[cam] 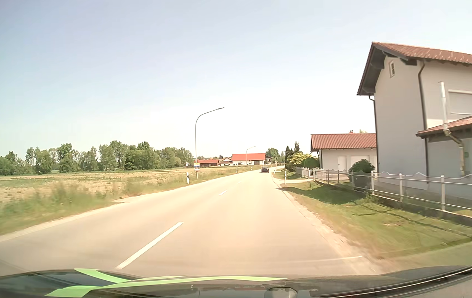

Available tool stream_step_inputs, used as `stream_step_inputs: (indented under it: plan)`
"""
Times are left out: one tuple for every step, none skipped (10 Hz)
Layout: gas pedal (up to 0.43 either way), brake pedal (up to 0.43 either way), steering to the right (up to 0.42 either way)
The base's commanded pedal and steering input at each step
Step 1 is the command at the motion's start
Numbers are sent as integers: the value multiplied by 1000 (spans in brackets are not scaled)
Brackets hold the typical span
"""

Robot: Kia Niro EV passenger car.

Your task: Follow the waypoints while adhering to traffic rules and regulations

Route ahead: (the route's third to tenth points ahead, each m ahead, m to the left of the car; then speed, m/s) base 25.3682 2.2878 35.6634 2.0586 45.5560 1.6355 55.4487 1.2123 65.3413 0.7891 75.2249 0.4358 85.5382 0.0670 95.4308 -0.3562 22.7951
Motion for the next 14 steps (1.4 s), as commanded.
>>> stream_step_inputs:
  plan:
    - [0,0,-1]
    - [8,0,-1]
    - [8,0,-1]
    - [47,0,0]
    - [67,0,2]
    - [79,0,5]
    - [87,0,9]
    - [87,0,9]
    - [87,0,7]
    - [98,0,6]
    - [110,0,5]
    - [110,0,4]
    - [110,0,4]
    - [118,0,3]
